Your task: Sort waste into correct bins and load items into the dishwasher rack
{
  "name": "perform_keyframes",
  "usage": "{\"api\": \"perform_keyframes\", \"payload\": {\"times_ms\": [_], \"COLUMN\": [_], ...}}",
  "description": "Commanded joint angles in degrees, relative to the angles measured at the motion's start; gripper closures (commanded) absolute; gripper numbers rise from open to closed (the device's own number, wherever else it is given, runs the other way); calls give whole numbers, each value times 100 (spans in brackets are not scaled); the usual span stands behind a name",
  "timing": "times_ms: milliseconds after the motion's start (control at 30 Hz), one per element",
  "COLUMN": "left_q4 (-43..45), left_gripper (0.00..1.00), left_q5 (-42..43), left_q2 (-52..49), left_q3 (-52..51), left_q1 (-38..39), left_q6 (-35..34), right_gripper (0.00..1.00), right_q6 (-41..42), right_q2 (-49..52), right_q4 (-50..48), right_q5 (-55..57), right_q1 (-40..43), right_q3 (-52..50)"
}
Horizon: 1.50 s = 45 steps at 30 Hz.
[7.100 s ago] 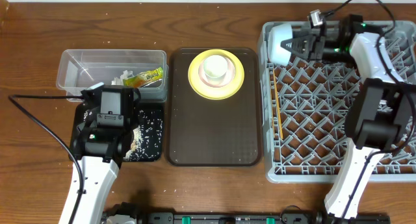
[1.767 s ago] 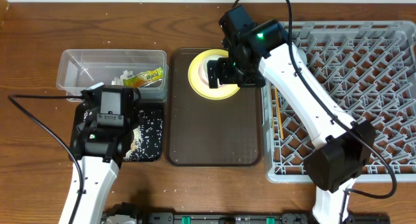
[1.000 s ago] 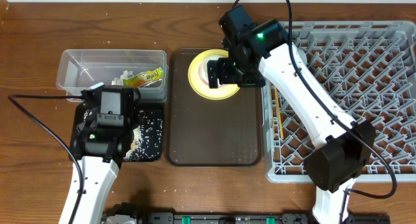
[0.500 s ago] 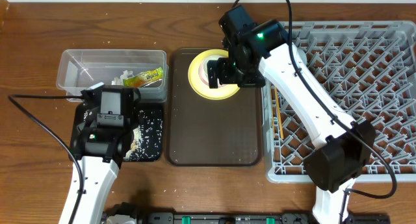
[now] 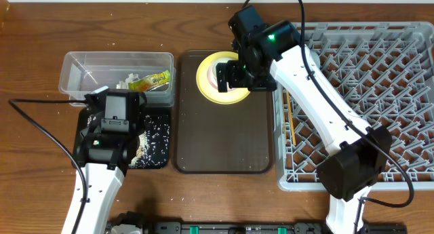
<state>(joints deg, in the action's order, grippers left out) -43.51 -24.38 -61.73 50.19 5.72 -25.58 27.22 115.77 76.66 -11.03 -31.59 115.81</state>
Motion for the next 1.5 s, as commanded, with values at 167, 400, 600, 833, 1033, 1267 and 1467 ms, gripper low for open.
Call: {"api": "perform_keyframes", "payload": {"times_ms": [167, 400, 600, 833, 1033, 1267, 1467], "left_q4": [-13, -13, -13, -13, -13, -13, -13], "left_gripper": [4, 4, 4, 4, 4, 4, 4], "left_q5": [-94, -94, -94, -94, -94, -96, -94], "left_q2": [0, 0, 0, 0, 0, 0, 0], "left_q3": [92, 92, 92, 92, 92, 92, 92], "left_q1": [-28, -28, -28, -28, -28, -28, -28], "left_q6": [26, 28, 28, 26, 26, 26, 28], "right_gripper": [1, 1, 1, 1, 1, 64, 55], "right_q6": [92, 90, 92, 90, 192, 116, -1311], "right_q2": [-68, -68, -68, -68, -68, -68, -26], "right_q4": [-9, -9, -9, -9, -136, -704, -1314], "right_q5": [-15, -15, -15, -15, -44, -87, -68], "right_q1": [-74, -74, -74, -74, -74, -105, -179], "right_q3": [15, 15, 15, 15, 15, 15, 15]}}
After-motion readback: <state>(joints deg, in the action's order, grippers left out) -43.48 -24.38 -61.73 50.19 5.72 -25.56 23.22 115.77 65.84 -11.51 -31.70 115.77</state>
